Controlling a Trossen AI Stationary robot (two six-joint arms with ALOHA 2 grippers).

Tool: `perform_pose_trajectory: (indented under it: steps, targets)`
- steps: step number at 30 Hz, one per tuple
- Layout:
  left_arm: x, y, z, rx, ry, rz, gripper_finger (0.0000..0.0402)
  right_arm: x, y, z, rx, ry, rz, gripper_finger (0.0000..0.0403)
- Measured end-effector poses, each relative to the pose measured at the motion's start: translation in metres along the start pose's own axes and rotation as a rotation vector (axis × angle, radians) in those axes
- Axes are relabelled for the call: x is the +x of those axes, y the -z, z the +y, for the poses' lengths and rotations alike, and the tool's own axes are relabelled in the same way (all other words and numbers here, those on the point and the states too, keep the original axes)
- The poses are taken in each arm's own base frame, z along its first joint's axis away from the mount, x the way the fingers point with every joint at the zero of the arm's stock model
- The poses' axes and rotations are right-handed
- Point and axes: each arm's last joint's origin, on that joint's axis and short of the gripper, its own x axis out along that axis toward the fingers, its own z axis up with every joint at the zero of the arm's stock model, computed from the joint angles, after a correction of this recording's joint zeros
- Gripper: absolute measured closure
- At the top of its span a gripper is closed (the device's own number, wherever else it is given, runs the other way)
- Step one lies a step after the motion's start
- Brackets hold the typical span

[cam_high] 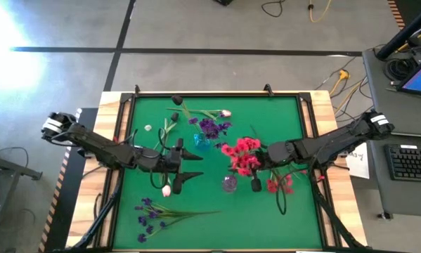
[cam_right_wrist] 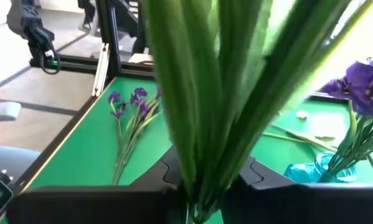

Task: Sort flowers into vase by color
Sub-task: Put the left pink flowers into the purple vase

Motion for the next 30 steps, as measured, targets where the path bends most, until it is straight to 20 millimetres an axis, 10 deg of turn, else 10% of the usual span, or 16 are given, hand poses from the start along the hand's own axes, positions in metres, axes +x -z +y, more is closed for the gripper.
perform_pose_trajectory:
  steps: [30]
  targets:
    - [-0.009, 0.000, 0.003, -0.068, -0.075, 0.333, 0.0168, -0.012, 0.021, -0.001, 0.089, 0.033, 0.268, 0.0187]
